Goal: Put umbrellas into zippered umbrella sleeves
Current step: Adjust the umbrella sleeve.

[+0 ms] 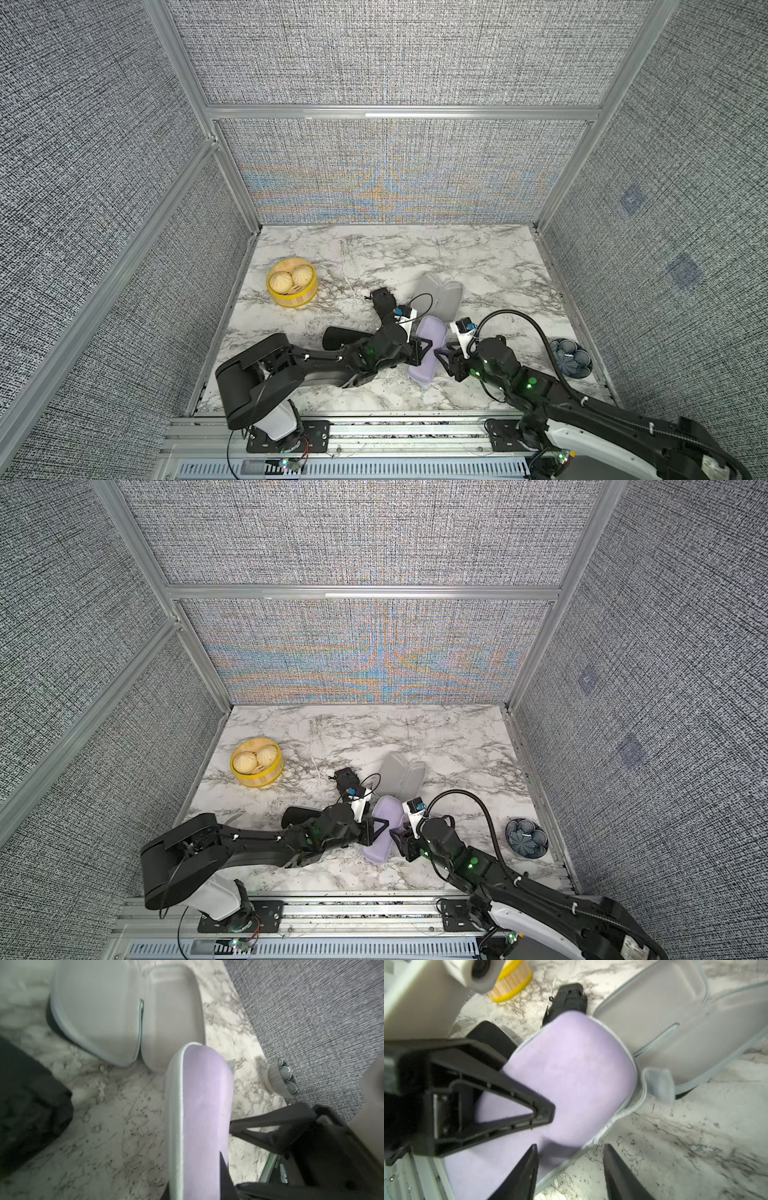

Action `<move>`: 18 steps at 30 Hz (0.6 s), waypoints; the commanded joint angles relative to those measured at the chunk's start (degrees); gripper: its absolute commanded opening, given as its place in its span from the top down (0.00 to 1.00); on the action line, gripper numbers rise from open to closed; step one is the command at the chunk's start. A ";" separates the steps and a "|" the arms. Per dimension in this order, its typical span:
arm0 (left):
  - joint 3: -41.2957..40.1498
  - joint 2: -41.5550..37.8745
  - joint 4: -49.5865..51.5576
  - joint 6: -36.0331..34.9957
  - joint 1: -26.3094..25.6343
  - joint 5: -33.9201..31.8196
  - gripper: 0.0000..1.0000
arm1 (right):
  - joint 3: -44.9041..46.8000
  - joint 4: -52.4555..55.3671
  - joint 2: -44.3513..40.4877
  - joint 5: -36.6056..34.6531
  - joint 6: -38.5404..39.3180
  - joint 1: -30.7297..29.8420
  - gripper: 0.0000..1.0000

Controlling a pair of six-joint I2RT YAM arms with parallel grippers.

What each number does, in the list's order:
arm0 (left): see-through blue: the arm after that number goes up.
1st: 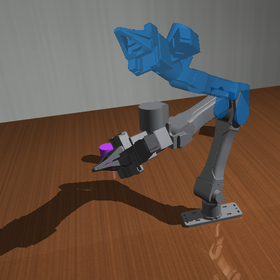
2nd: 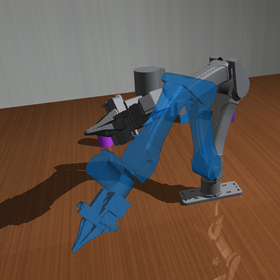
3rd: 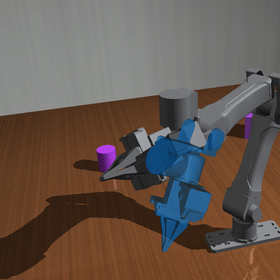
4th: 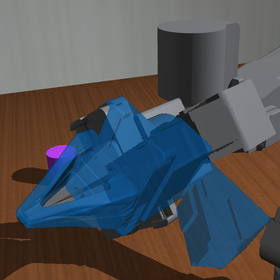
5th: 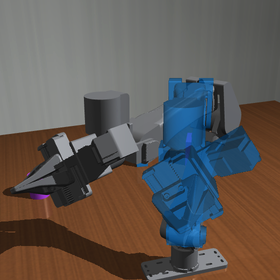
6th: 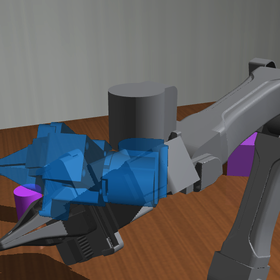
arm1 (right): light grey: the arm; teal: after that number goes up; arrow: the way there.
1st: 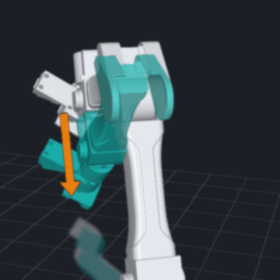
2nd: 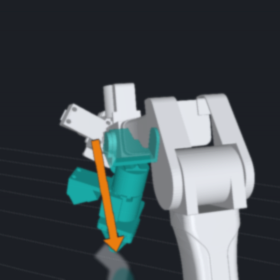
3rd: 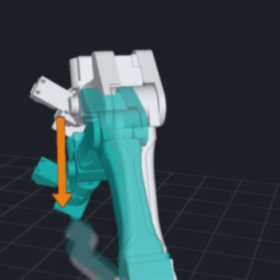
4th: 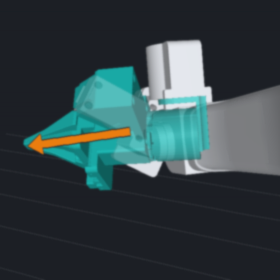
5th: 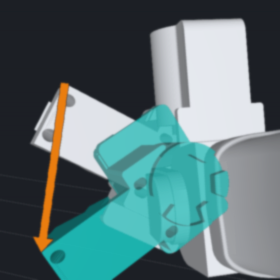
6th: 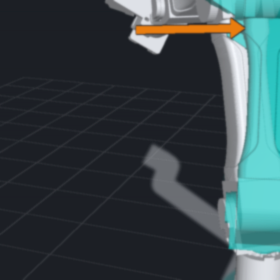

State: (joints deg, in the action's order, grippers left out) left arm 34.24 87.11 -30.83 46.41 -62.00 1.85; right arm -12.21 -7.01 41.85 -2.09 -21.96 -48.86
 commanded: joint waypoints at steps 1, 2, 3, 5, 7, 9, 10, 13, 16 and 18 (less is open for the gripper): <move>1.17 -5.08 0.49 -3.16 0.04 -4.60 1.00 | 0.98 3.84 -6.22 2.74 2.41 -0.67 0.49; 0.87 -6.94 0.38 -3.34 0.08 -6.35 1.00 | 1.20 3.61 -7.64 3.24 2.69 -1.11 0.49; 0.23 -9.00 -0.18 -3.51 0.03 -8.47 1.00 | 1.49 3.44 -8.99 3.44 3.44 -1.91 0.49; -1.06 -12.25 -1.39 -3.74 0.04 -11.12 1.00 | 1.66 2.15 -10.02 2.99 5.98 -4.35 0.49; -1.43 -15.35 -1.00 -4.26 0.06 -12.91 1.00 | 1.06 0.68 -8.49 1.70 9.41 -7.65 0.47; -1.76 -16.93 -1.40 -4.22 0.07 -13.89 1.00 | 0.30 -2.11 -4.80 -0.36 13.29 -11.26 0.44; -1.96 -17.36 -2.04 -4.07 0.04 -13.92 1.00 | -0.26 -4.07 -2.58 -1.67 15.13 -12.99 0.44; -2.80 -17.56 -4.72 -4.07 -0.05 -13.78 1.00 | -1.49 -11.69 5.43 -4.66 19.83 -18.36 0.46; -3.96 -17.43 -7.22 -3.59 -0.05 -15.27 1.00 | -2.03 -19.54 11.17 -6.42 22.05 -21.34 0.48; -5.38 -17.87 -9.90 -2.74 -0.05 -15.65 1.00 | -1.03 -26.31 14.29 -8.97 23.49 -22.34 0.49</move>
State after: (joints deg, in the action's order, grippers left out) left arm 29.67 69.84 -33.12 43.09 -62.06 -11.99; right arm -13.63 -21.04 53.47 -6.39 -2.85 -70.13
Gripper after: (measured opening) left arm 0.194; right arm 0.512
